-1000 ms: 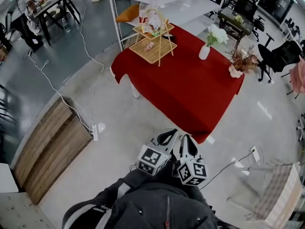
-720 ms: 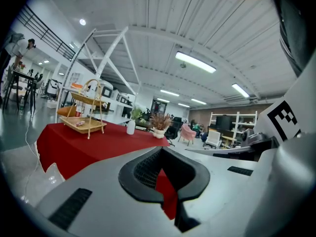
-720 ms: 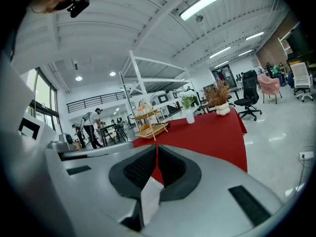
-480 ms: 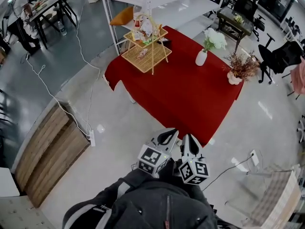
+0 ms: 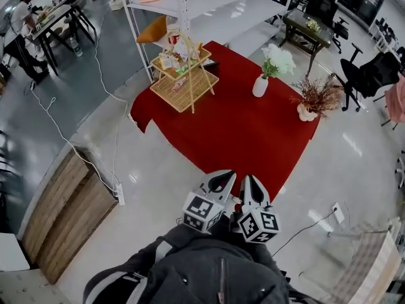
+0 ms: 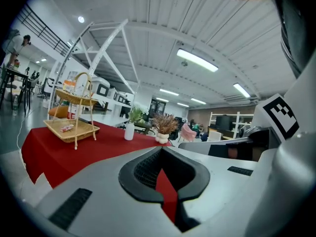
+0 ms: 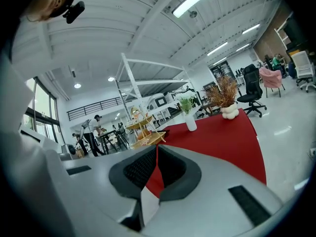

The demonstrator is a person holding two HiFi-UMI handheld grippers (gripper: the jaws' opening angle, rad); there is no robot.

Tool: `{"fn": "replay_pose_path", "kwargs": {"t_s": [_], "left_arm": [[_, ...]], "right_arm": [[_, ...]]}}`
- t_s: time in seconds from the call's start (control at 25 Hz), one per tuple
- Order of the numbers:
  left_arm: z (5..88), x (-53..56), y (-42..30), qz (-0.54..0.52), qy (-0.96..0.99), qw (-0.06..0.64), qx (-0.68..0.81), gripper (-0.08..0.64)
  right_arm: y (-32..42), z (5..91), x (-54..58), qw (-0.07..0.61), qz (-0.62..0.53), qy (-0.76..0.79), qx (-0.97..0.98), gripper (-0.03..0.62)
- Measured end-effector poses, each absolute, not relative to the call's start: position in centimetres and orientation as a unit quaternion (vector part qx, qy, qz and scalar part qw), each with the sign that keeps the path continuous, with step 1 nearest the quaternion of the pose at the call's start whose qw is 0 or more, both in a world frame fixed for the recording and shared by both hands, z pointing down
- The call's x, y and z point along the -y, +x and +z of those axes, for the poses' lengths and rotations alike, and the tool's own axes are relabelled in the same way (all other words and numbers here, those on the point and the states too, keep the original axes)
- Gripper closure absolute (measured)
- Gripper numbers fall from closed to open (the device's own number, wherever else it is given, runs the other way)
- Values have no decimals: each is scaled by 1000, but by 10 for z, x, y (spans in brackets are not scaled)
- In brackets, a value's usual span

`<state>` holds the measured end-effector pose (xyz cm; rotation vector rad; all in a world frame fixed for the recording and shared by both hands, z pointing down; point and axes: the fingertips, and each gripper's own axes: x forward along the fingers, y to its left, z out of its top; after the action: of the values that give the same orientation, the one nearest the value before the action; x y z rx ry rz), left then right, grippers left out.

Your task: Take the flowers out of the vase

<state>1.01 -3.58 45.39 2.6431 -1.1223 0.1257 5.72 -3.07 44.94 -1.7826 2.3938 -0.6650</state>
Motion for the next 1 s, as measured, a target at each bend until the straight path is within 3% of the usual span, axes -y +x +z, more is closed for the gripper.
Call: {"fn": "replay_pose_path", "kwargs": {"t_s": [1.0], "left_arm": [[464,166,34,50,905,118,405,551]], "right_arm": [[84,447,172,60,-216,-552,-803,577]]}}
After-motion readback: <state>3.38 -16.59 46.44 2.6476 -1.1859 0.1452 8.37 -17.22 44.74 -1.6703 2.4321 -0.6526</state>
